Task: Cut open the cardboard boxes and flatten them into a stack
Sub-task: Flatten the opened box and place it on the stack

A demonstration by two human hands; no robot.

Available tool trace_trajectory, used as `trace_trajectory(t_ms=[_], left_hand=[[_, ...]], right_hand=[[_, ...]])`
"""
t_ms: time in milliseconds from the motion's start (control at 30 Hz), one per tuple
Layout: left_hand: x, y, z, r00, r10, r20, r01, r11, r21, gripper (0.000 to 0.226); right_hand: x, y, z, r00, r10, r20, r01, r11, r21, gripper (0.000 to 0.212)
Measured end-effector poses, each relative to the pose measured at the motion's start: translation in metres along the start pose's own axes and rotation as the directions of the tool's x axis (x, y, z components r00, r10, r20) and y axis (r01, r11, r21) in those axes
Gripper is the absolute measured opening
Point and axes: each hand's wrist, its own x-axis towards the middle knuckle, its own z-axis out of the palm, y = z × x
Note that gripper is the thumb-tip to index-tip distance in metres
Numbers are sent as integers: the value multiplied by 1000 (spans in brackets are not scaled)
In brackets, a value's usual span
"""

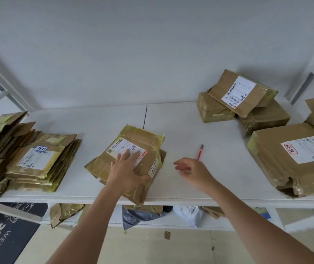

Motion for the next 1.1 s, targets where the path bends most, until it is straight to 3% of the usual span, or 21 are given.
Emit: trace_trajectory(t_ms=[267, 433, 633, 700, 767, 833, 900, 933, 1000, 1067, 1100], left_hand=[[-6, -51, -16, 983, 111, 143, -75, 968, -241, 100], [-1, -62, -19, 969, 155, 193, -58, 900, -432, 95], [6, -81, -42, 923, 162, 348, -17, 923, -385, 104], [10, -83, -53, 918, 162, 361, -41, 946, -321, 104], [15, -84, -59, 953, 122, 277, -31, 949, -314, 97], [23, -87, -56, 998, 70, -7, -70, 987, -146, 86], [30, -94, -48, 959, 25, -282, -8, 998, 59, 75], [33, -95, -43, 947, 27, -321, -3, 997, 75, 75], [35, -90, -32, 972, 77, -224, -69, 997, 45, 79], [36, -79, -17, 984, 127, -123, -115, 988, 104, 75], [38, -75, -11, 981, 132, -140, -115, 986, 123, 71]], right_hand=[[21, -9, 19, 995, -20, 99, 7, 991, 134, 52], [39, -19, 48, 985, -51, 164, 14, 976, 216, 42], [51, -23, 69, 932, -21, 363, 21, 1000, 3, 53], [49, -21, 77, 914, -33, 405, 17, 999, 43, 59], [43, -17, 83, 894, -72, 443, 43, 996, 76, 66], [37, -10, 91, 881, -106, 461, 92, 994, 53, 66], [33, -4, 95, 911, -128, 393, 123, 992, 38, 56], [35, -3, 94, 940, -134, 314, 122, 991, 56, 50], [41, -2, 87, 980, -128, 152, 117, 990, 79, 43], [46, -1, 80, 991, -119, 69, 113, 990, 89, 41], [48, -1, 78, 991, -121, 51, 116, 989, 96, 40]])
